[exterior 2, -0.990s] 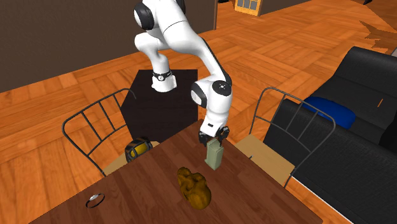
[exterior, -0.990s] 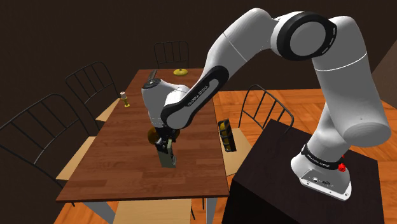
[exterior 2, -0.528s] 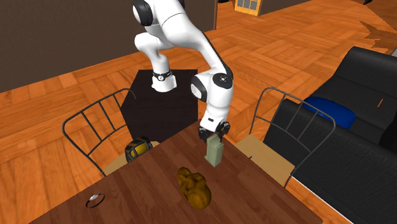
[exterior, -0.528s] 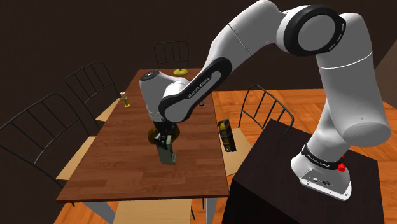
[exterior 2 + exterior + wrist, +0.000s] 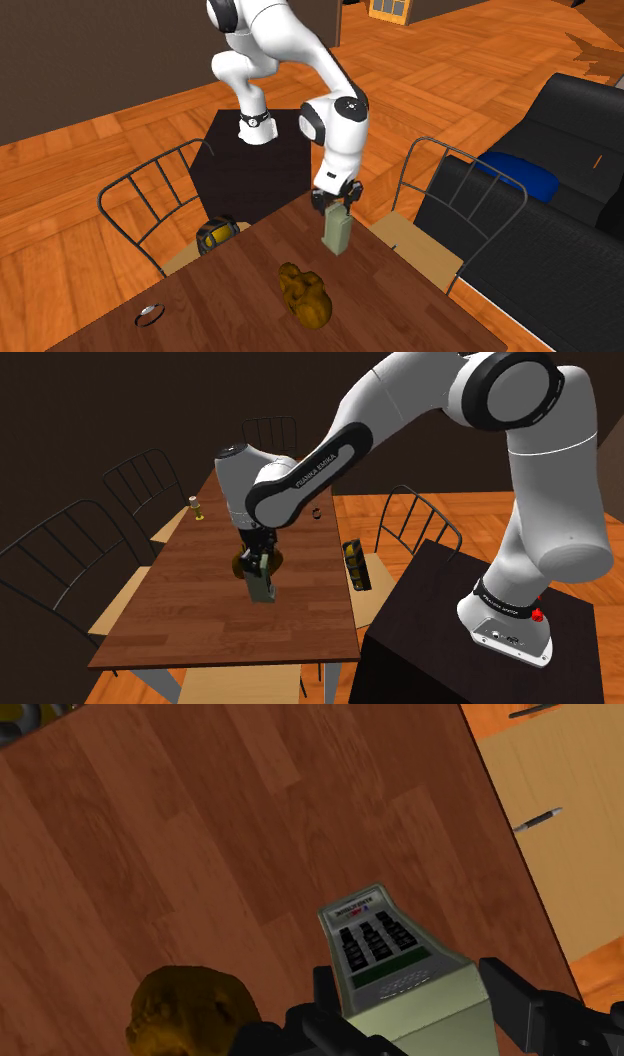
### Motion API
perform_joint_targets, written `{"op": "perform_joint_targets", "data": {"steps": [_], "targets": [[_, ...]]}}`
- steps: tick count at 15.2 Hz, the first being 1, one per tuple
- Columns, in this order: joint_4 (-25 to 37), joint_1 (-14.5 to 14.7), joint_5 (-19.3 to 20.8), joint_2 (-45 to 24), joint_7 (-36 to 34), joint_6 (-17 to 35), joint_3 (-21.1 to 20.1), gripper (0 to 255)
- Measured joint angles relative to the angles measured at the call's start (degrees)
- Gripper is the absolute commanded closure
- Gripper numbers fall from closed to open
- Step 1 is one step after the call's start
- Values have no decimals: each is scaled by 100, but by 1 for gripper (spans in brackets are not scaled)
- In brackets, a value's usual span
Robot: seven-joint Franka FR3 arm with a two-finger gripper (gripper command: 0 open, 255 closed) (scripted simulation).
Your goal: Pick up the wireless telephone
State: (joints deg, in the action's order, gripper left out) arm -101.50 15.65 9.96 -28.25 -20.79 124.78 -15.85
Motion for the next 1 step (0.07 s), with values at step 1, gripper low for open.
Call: {"op": "perform_joint_targets", "data": {"steps": [1], "targets": [[26, 7, -9, 22, -5, -47, -8, 255]]}}
